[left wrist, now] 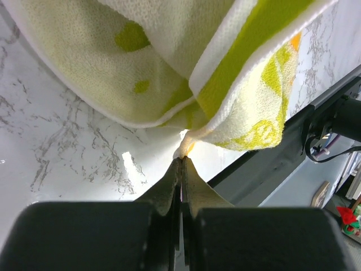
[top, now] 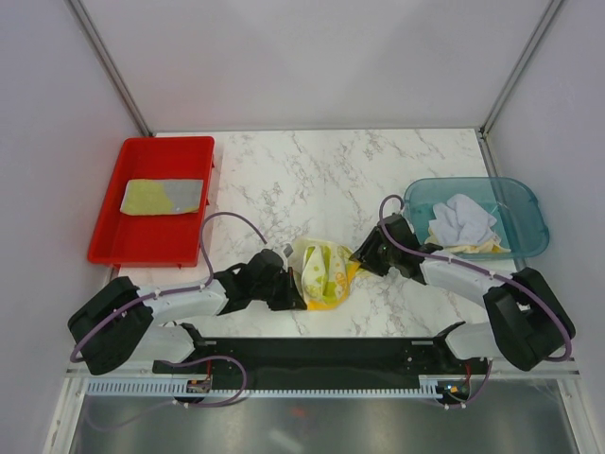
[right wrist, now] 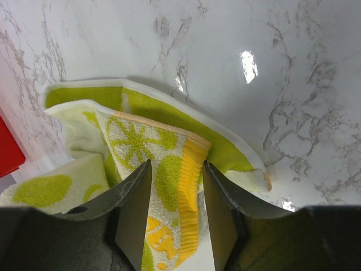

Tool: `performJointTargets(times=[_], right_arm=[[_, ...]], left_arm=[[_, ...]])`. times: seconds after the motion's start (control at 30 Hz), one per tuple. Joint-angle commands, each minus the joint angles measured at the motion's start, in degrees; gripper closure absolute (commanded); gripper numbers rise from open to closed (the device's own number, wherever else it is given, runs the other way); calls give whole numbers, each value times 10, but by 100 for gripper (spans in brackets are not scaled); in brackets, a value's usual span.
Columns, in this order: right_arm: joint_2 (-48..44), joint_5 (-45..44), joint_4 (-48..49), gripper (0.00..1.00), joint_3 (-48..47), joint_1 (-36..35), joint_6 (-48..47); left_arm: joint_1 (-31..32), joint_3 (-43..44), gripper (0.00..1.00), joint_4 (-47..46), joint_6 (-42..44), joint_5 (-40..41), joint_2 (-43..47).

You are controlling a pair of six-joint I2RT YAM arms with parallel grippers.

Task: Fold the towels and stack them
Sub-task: Flatten out the crumpled towel

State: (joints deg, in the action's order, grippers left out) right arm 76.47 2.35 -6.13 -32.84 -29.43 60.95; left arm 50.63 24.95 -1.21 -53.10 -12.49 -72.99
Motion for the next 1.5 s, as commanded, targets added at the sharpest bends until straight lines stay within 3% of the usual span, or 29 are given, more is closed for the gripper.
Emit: performJointTargets(times=[0.0, 0.23, 0.37, 0.43, 0.47, 0.5, 0.6, 0.87, 0.97, 1.07, 1.13, 1.2, 1.3, 1.47], right_arm=[[16, 6, 36, 51, -3, -4, 15], [40, -3, 53, 53, -1, -6, 17], [42, -11, 57, 62, 5, -5, 20], [42, -16, 57, 75, 10, -5, 20], [41, -17, 57, 79, 13, -5, 21], [39, -18, 56, 86, 15, -5, 22], [32, -20, 57, 97, 23, -5, 22], [25, -20, 72, 100, 42, -5, 25], [17, -19, 71, 100, 45, -6, 23], [10, -29, 71, 100, 49, -5, 23], [6, -31, 71, 100, 52, -5, 24], [3, -33, 70, 100, 53, -8, 24], [-11, -38, 65, 100, 53, -5, 21], [-96, -72, 0, 100, 36, -5, 1]], left_arm=[[3, 7, 98, 1, -19, 12, 6], [3, 9, 98, 6, -18, 13, 9], [3, 7, 98, 9, -20, 22, 13], [3, 5, 88, 9, -22, 28, 14], [3, 3, 80, 9, -23, 31, 16], [3, 1, 64, 9, -24, 39, 16], [3, -8, 46, 6, -24, 48, 19], [4, -38, 38, -76, -17, 37, -13], [10, -61, 40, -158, -24, 12, -36], [14, -68, 44, -179, -31, 2, -56], [16, -66, 51, -179, -32, -2, -67], [16, -64, 73, -178, -34, -9, -72], [16, -55, 90, -151, -45, -7, -66], [16, -33, 98, -87, -50, -14, -8]])
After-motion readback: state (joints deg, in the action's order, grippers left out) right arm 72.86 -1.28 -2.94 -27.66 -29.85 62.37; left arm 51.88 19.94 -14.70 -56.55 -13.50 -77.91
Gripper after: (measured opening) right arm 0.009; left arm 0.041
